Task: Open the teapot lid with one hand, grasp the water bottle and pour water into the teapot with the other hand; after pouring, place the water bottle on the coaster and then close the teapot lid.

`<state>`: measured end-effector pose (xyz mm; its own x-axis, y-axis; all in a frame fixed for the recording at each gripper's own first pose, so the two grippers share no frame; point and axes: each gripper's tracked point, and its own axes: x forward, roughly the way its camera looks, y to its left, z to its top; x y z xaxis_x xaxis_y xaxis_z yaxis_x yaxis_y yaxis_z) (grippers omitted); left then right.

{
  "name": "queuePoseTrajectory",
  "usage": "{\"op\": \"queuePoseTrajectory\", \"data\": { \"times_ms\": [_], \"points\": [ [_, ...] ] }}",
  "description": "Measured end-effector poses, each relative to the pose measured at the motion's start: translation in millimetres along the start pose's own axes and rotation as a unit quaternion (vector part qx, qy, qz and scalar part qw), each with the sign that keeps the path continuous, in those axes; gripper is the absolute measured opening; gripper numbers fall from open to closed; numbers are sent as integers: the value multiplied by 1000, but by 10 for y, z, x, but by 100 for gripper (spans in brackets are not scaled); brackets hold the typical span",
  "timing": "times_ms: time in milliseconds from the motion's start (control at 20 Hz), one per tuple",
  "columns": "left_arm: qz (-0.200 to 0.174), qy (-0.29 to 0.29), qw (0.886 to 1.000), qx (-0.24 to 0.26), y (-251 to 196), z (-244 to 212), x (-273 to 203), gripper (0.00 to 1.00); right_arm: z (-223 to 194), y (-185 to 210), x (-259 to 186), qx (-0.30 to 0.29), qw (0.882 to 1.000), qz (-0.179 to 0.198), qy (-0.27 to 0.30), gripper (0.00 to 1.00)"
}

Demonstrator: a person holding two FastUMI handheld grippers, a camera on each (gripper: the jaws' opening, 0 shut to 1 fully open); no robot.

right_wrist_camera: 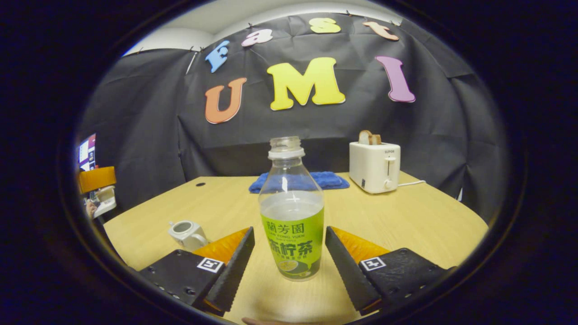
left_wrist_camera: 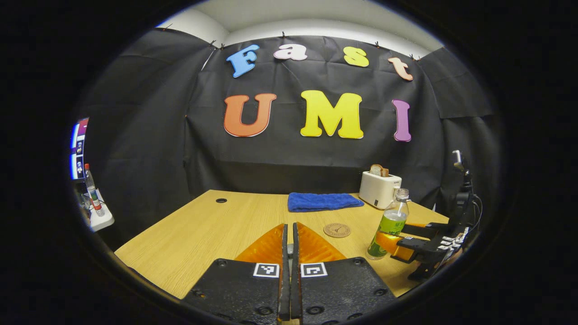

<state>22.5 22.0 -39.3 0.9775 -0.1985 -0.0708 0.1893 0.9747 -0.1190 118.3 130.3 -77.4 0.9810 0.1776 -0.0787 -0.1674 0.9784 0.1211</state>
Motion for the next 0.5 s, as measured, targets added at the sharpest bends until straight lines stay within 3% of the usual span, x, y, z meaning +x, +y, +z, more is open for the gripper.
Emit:
{"op": "queuePoseTrajectory", "data": {
  "times_ms": [150,500],
  "points": [
    [-9,-9,1000,1,-11,62,-38,3,-15,-9,51,0,1000,-5,-2,77],
    [-15,5,1000,7,-27,26,-82,3,33,-74,-28,-16,1000,-18,-2,74]
  ]
}}
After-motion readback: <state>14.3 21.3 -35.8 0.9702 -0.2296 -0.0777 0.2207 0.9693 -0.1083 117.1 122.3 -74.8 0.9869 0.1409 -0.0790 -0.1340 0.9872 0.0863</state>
